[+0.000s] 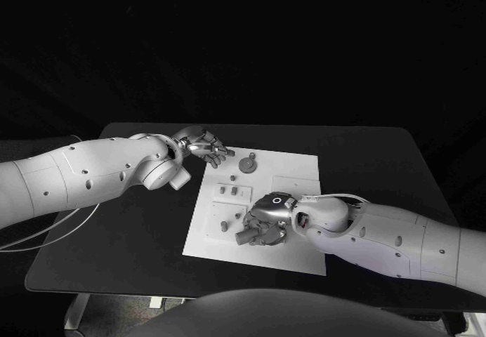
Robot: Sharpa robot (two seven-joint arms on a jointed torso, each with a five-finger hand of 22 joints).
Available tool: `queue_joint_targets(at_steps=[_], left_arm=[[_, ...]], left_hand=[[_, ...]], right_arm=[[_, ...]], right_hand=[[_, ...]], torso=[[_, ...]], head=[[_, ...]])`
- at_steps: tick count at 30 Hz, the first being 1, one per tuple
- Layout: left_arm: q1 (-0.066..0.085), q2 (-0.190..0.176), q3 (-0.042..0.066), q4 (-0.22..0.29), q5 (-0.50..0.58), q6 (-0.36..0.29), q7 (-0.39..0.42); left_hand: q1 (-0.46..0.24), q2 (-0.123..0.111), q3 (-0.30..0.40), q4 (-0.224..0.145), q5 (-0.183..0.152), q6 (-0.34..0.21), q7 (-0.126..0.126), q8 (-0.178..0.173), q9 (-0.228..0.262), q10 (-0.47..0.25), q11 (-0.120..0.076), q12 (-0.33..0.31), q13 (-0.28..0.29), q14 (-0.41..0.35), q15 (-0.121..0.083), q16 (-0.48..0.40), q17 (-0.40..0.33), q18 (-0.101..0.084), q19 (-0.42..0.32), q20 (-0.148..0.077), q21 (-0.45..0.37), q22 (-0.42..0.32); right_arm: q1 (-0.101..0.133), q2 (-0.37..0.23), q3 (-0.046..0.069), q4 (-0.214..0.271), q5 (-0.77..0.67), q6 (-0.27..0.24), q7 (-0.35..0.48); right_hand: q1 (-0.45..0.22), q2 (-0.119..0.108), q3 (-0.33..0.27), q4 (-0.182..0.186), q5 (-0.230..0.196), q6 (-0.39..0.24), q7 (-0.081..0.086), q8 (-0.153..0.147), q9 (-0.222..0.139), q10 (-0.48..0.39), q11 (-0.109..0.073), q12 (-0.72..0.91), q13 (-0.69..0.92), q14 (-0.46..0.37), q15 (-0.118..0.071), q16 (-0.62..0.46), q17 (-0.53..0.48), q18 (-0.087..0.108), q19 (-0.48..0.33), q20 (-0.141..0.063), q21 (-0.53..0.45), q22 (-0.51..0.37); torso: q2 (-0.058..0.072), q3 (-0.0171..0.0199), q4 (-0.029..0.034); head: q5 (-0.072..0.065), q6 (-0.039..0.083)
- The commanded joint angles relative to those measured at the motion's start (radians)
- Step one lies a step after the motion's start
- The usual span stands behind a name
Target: Assemble the parts on the task board
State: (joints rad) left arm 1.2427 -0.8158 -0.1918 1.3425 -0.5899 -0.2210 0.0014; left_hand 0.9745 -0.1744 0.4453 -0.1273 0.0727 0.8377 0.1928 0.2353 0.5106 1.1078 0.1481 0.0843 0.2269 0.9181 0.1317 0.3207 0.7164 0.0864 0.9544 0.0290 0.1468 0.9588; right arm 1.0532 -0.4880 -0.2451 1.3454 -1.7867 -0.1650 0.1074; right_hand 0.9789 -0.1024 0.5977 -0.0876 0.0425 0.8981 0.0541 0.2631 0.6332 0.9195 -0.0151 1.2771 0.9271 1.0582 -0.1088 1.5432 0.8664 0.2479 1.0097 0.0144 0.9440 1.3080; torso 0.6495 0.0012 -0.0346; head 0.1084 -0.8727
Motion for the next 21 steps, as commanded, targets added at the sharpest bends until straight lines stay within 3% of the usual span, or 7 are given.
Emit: queue_joint_targets(at_steps=[1, 10, 21], left_arm=[[0.002, 0.001, 0.001, 0.002, -0.004, 0.005, 0.003], [0.002, 0.000, 0.000, 0.002, -0.004, 0.004, 0.003], [0.002, 0.000, 0.000, 0.001, -0.006, 0.003, 0.002]], left_hand=[[0.003, 0.006, -0.003, -0.002, -0.004, -0.008, -0.001, 0.007, -0.001, -0.006, 0.000, -0.006, 0.002, -0.002, -0.001, -0.004, 0.002, 0.015, -0.006, 0.002, -0.004, 0.001], [0.003, 0.007, -0.003, -0.003, -0.004, -0.008, -0.001, 0.007, -0.001, -0.006, 0.000, -0.006, 0.002, -0.002, -0.001, -0.004, 0.002, 0.015, -0.006, 0.002, -0.004, 0.001], [0.003, 0.007, -0.003, -0.003, -0.004, -0.008, -0.001, 0.007, -0.001, -0.007, 0.000, -0.006, 0.002, -0.002, -0.001, -0.004, 0.002, 0.015, -0.006, 0.002, -0.004, 0.001]], right_arm=[[-0.001, -0.002, -0.001, 0.003, -0.018, -0.002, -0.006], [-0.001, -0.010, -0.001, 0.015, 0.010, -0.014, 0.000], [0.000, -0.038, -0.001, 0.046, 0.099, -0.092, -0.011]], right_hand=[[0.001, 0.022, -0.001, 0.010, 0.006, 0.163, 0.030, 0.015, 0.010, 0.012, -0.004, 0.006, -0.003, 0.013, -0.003, 0.005, -0.003, 0.014, 0.008, -0.001, 0.003, 0.006], [-0.019, 0.031, -0.005, 0.030, 0.006, 0.176, 0.024, 0.021, 0.007, 0.030, -0.011, 0.005, -0.011, 0.030, -0.008, 0.005, -0.010, 0.014, 0.020, -0.009, 0.005, 0.004], [-0.027, 0.022, -0.008, 0.038, 0.006, 0.179, 0.023, 0.022, 0.005, 0.035, -0.013, 0.004, -0.014, 0.036, -0.011, 0.006, -0.013, 0.014, 0.026, -0.013, 0.006, 0.003]], torso=[[0.000, -0.0008, 0.0005], [0.000, -0.0003, -0.0001], [0.000, 0.0001, -0.0003]], head=[[0.000, 0.000], [0.001, 0.000], [0.000, 0.000]])
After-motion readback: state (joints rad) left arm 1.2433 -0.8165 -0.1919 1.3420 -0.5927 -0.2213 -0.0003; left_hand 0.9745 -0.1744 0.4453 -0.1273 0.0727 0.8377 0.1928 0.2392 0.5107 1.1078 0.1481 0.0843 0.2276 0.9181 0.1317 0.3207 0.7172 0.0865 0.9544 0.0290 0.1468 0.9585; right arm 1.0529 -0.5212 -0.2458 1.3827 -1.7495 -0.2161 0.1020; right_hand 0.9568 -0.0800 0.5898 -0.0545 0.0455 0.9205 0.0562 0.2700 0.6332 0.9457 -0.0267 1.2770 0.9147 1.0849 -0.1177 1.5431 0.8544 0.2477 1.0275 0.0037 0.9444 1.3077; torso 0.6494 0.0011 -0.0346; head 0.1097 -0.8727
